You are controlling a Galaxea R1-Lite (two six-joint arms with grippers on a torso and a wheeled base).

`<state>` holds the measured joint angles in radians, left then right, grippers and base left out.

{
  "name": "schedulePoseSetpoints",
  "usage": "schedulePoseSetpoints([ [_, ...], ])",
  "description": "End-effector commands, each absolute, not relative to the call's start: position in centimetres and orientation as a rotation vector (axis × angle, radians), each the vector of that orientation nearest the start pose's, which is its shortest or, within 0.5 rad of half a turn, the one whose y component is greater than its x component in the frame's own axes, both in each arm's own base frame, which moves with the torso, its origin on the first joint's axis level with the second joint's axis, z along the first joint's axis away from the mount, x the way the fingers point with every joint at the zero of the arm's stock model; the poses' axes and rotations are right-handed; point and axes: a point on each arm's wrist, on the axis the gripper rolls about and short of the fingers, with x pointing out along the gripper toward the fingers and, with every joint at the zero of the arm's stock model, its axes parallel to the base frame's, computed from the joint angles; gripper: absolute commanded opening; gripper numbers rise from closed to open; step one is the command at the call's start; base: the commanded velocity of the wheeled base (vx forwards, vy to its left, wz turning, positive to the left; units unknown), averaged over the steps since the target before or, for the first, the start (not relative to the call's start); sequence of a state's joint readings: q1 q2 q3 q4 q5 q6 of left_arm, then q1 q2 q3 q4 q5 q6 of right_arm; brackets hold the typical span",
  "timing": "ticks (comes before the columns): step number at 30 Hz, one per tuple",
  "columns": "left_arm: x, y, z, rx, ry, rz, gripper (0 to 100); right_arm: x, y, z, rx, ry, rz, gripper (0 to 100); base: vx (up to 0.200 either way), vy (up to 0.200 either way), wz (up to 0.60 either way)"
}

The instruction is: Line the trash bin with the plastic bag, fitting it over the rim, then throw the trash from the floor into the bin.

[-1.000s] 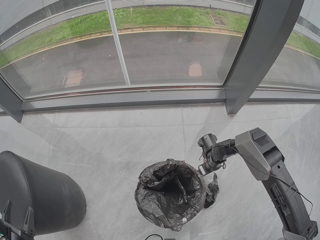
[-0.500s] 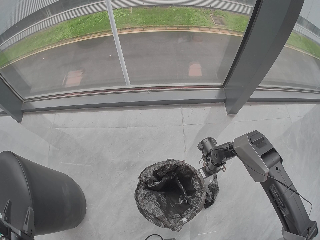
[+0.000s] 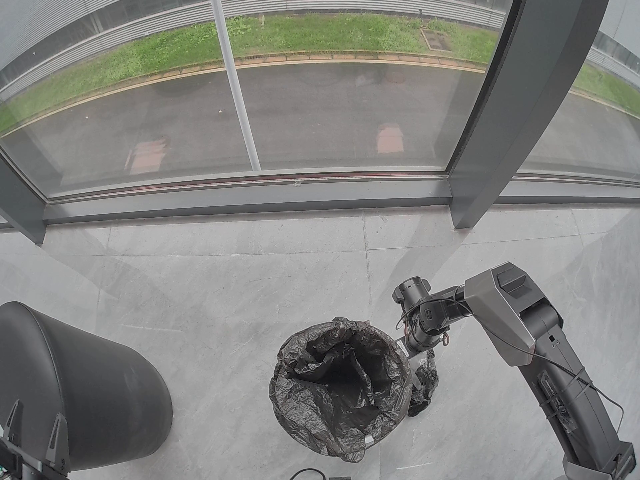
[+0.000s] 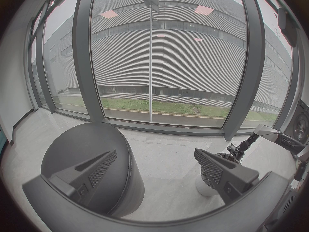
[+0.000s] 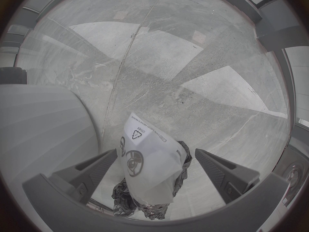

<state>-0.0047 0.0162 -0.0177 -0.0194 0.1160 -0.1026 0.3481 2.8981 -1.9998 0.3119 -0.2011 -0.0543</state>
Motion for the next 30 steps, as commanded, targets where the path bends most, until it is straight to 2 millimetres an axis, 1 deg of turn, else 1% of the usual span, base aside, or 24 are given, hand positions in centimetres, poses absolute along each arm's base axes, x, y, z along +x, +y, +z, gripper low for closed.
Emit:
schedulePoseSetpoints([
  [1, -2.4, 0.3, 8.1, -0.104, -0.035, 0.110, 100, 46.7, 16.5, -11.4, -0.376, 1.166, 0.160, 100, 0.000, 0.000, 0.00],
  [3, -2.4, 0.3, 8.1, -0.104, -0.035, 0.110, 100, 46.7, 16.5, -11.4, -0.378, 1.166, 0.161, 100, 0.000, 0.000, 0.00],
  [4, -2.4, 0.3, 8.1, -0.104, -0.035, 0.110, 100, 46.6, 16.4, -11.6, -0.380, 1.170, 0.162, 0, 0.000, 0.000, 0.00],
  [12, -2.4, 0.3, 8.1, -0.106, -0.035, 0.110, 100, 46.5, 16.5, -12.0, -0.380, 1.177, 0.162, 0, 0.000, 0.000, 0.00],
  [20, -2.4, 0.3, 8.1, -0.106, -0.035, 0.110, 100, 46.5, 16.6, -11.9, -0.379, 1.174, 0.160, 0, 0.000, 0.000, 0.00],
  [25, -2.4, 0.3, 8.1, -0.106, -0.035, 0.110, 100, 46.7, 16.9, -10.6, -0.374, 1.149, 0.162, 0, 0.000, 0.000, 0.00],
  [26, -2.4, 0.3, 8.1, -0.107, -0.035, 0.110, 100, 46.9, 16.9, -9.7, -0.372, 1.131, 0.161, 0, 0.000, 0.000, 0.00],
  [27, -2.4, 0.3, 8.1, -0.107, -0.035, 0.110, 100, 46.9, 16.9, -9.6, -0.372, 1.130, 0.160, 0, 0.000, 0.000, 0.00],
  [30, -2.4, 0.3, 8.1, -0.107, -0.035, 0.110, 100, 47.2, 17.1, -7.4, -0.359, 1.088, 0.157, 0, 0.000, 0.000, 0.00],
])
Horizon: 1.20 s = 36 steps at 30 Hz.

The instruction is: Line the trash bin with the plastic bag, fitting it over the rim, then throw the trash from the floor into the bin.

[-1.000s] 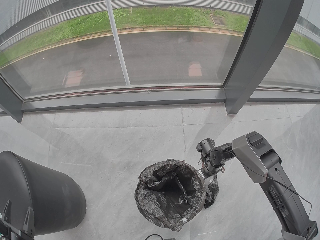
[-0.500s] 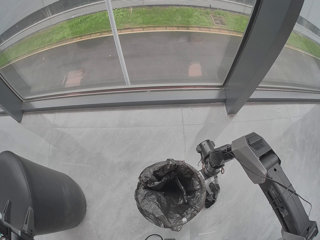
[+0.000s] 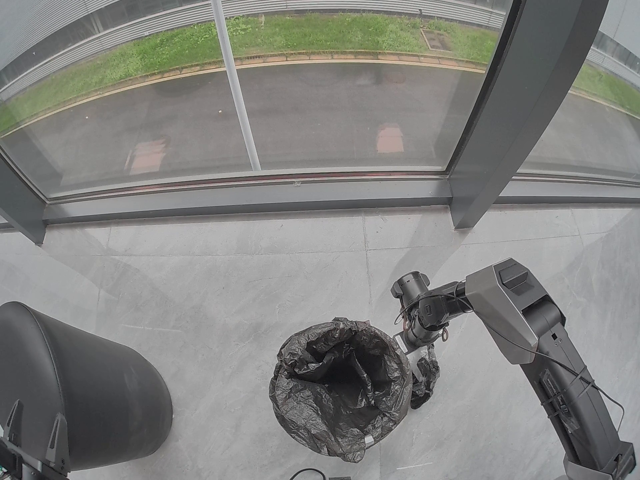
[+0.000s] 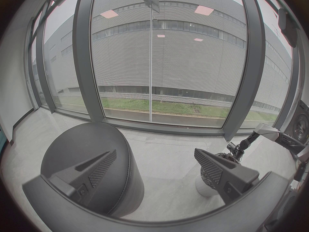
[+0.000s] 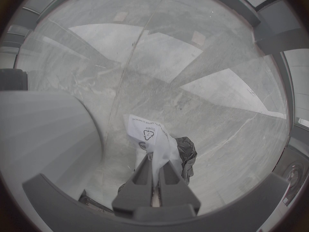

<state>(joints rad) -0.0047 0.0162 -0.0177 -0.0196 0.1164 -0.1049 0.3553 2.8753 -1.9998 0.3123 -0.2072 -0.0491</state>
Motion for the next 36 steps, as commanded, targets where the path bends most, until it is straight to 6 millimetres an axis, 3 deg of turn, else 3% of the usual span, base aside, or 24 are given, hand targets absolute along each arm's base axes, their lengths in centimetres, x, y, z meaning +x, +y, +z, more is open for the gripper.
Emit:
schedulePoseSetpoints([
  [1, -2.4, 0.3, 8.1, -0.107, -0.035, 0.110, 100, 47.3, 17.1, -6.6, -0.355, 1.073, 0.157, 0, 0.000, 0.000, 0.00],
  [6, -2.4, 0.3, 8.1, -0.108, -0.037, 0.110, 100, 47.3, 16.8, -1.8, -0.326, 1.039, 0.144, 0, 0.000, 0.000, 0.00],
  [12, -2.3, 0.3, 8.0, -0.110, -0.044, 0.110, 100, 46.7, 16.4, 5.3, -0.248, 0.946, 0.119, 0, 0.000, 0.000, 0.00],
  [13, -2.3, 0.3, 8.1, -0.110, -0.047, 0.110, 100, 46.2, 16.3, 7.5, -0.222, 0.922, 0.121, 0, 0.000, 0.000, 0.00],
  [15, -2.3, 0.3, 8.0, -0.108, -0.047, 0.110, 100, 46.0, 16.2, 8.4, -0.215, 0.910, 0.122, 0, 0.000, 0.000, 0.00],
  [19, -2.3, 0.3, 8.0, -0.102, -0.048, 0.110, 100, 44.6, 15.9, 12.9, -0.189, 0.864, 0.122, 0, 0.000, 0.000, 0.00],
  [20, -2.3, 0.3, 8.0, -0.102, -0.048, 0.110, 100, 44.5, 15.9, 13.1, -0.188, 0.861, 0.123, 0, 0.000, 0.000, 0.00],
  [22, -2.3, 0.3, 8.0, -0.096, -0.046, 0.105, 100, 43.2, 15.8, 16.1, -0.158, 0.831, 0.124, 0, 0.000, 0.000, 0.00],
  [25, -2.3, 0.3, 8.0, -0.088, -0.046, 0.101, 100, 42.4, 16.0, 17.4, -0.158, 0.812, 0.136, 0, 0.000, 0.000, 0.00],
  [26, -2.3, 0.2, 8.0, -0.071, -0.041, 0.085, 100, 41.3, 16.6, 19.2, -0.158, 0.780, 0.157, 0, 0.000, 0.000, 0.00],
  [29, -2.3, 0.2, 7.9, -0.052, -0.035, 0.068, 100, 40.0, 17.5, 20.9, -0.155, 0.748, 0.185, 0, 0.000, 0.000, 0.00],
  [30, -2.3, 0.1, 7.7, -0.013, -0.016, 0.038, 100, 38.6, 18.4, 22.2, -0.162, 0.734, 0.215, 0, 0.000, 0.000, 0.00],
  [36, -2.3, 0.1, 7.6, -0.014, 0.000, 0.017, 100, 35.1, 21.3, 24.4, -0.199, 0.711, 0.307, 0, 0.000, 0.000, 0.00],
])
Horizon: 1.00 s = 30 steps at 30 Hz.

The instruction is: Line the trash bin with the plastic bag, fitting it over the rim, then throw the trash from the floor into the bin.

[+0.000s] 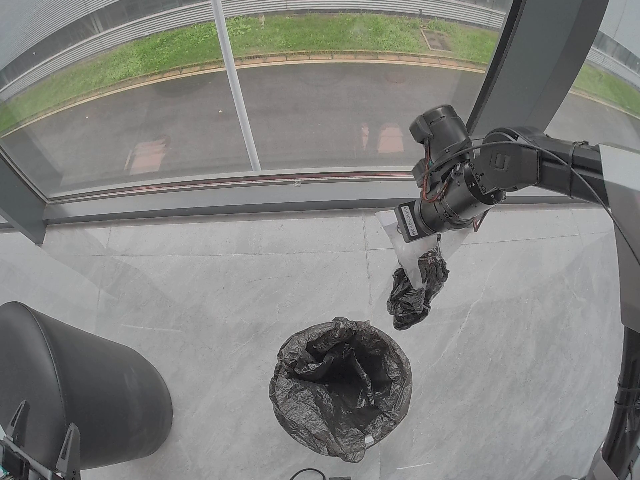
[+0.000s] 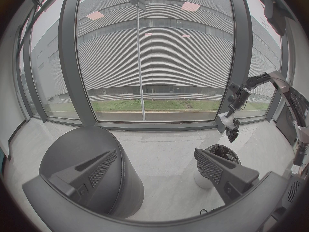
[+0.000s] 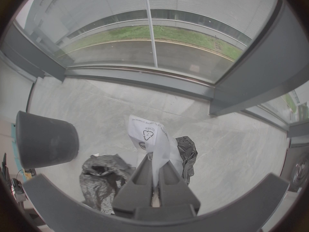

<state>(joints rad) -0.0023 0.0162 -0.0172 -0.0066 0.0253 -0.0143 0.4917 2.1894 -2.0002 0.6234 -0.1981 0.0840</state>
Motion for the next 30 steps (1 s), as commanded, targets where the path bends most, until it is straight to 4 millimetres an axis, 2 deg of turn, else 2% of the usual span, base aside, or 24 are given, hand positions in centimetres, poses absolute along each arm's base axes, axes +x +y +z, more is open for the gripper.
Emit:
schedulePoseSetpoints([
  [1, -2.3, 0.1, 7.6, -0.015, 0.000, 0.017, 100, 34.5, 22.0, 24.6, -0.203, 0.705, 0.327, 0, 0.000, 0.000, 0.00],
  [6, -2.3, 0.1, 7.6, -0.038, -0.005, 0.017, 100, 32.6, 24.6, 24.7, -0.227, 0.692, 0.383, 0, 0.000, 0.000, 0.00],
  [19, -2.3, 0.0, 7.6, -0.017, -0.005, 0.008, 100, 28.9, 28.8, 24.8, -0.304, 0.650, 0.421, 0, 0.000, 0.000, 0.00],
  [23, -2.3, 0.0, 7.6, -0.017, -0.005, 0.008, 100, 28.1, 29.8, 24.7, -0.329, 0.626, 0.384, 0, 0.000, 0.000, 0.00],
  [26, -2.3, 0.0, 7.6, -0.015, -0.005, 0.008, 100, 26.8, 31.5, 24.3, -0.268, 0.600, 0.313, 0, 0.000, 0.000, 0.00],
  [30, -2.3, 0.0, 7.6, -0.015, -0.003, 0.008, 100, 26.3, 32.8, 23.7, -0.168, 0.558, 0.200, 0, 0.000, 0.000, 0.00],
])
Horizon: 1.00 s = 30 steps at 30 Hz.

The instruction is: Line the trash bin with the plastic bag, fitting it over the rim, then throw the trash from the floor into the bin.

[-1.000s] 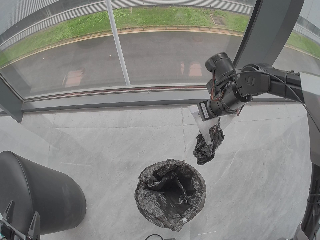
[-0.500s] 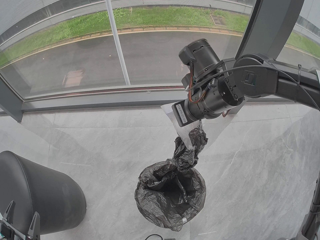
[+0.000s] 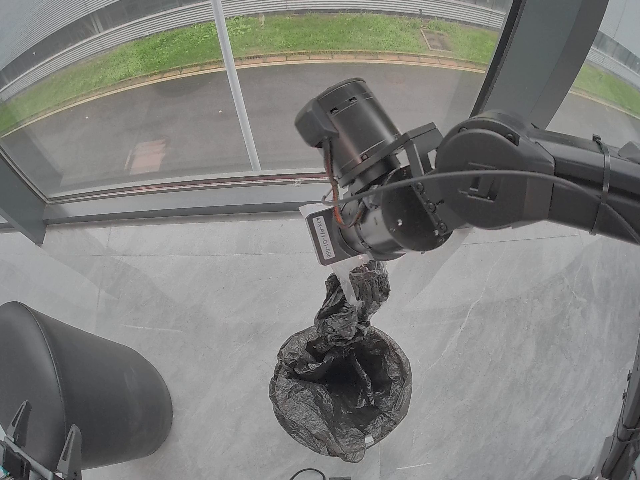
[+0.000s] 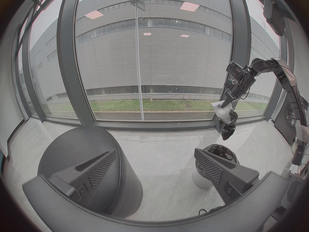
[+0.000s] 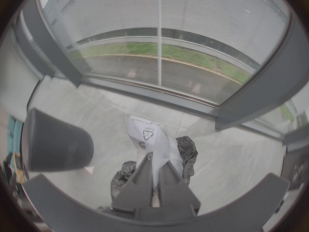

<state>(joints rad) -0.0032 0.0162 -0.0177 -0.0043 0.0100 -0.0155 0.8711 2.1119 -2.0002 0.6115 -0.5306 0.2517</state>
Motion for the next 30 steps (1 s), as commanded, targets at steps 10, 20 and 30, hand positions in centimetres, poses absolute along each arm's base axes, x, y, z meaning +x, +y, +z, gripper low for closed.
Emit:
schedulePoseSetpoints([
  [10, -2.3, 0.0, 7.6, -0.015, -0.003, 0.008, 100, 24.2, 34.4, 17.5, -0.087, 0.552, 0.162, 0, 0.000, 0.000, 0.00],
  [20, -2.3, 0.0, 7.6, -0.015, -0.005, 0.008, 100, 22.0, 32.8, 12.5, -0.116, 0.528, 0.134, 0, 0.000, 0.000, 0.00],
  [30, -2.3, 0.0, 7.6, -0.015, -0.005, 0.008, 100, 20.6, 30.8, 9.7, -0.124, 0.519, 0.120, 0, 0.000, 0.000, 0.00],
])
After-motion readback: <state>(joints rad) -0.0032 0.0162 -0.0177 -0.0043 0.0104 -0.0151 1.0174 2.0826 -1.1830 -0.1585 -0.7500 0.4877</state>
